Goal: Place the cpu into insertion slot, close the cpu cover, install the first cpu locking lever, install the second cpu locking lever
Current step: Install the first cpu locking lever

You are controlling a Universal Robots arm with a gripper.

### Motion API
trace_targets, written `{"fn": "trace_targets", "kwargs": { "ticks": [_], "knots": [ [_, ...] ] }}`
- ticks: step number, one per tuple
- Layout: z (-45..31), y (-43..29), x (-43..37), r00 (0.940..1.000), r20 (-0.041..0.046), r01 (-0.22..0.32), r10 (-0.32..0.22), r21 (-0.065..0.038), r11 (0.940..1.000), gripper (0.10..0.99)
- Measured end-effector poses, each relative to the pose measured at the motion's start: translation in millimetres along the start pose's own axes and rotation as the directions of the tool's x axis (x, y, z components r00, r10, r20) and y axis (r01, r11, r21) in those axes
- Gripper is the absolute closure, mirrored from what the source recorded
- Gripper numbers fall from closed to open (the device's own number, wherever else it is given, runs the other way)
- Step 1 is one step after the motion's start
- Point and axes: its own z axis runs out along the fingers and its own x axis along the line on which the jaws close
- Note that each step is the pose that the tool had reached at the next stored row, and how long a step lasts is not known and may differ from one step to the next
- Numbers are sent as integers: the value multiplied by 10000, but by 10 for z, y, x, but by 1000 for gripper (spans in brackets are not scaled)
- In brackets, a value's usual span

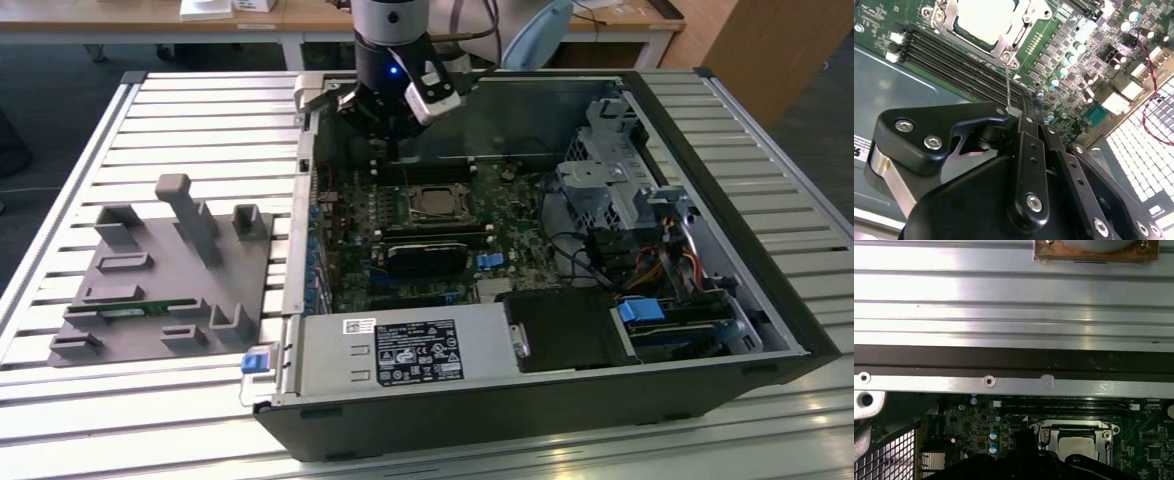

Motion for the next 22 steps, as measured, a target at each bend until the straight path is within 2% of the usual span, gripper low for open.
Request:
{"fn": "trace_targets", "kwargs": {
  "ticks": [15,22],
  "knots": [
    [13,-1,-141,10000,0,1,-1,0,10000,980],
    [23,-1,-280,10000,-8,0,0,0,10000,980]
  ]
}}
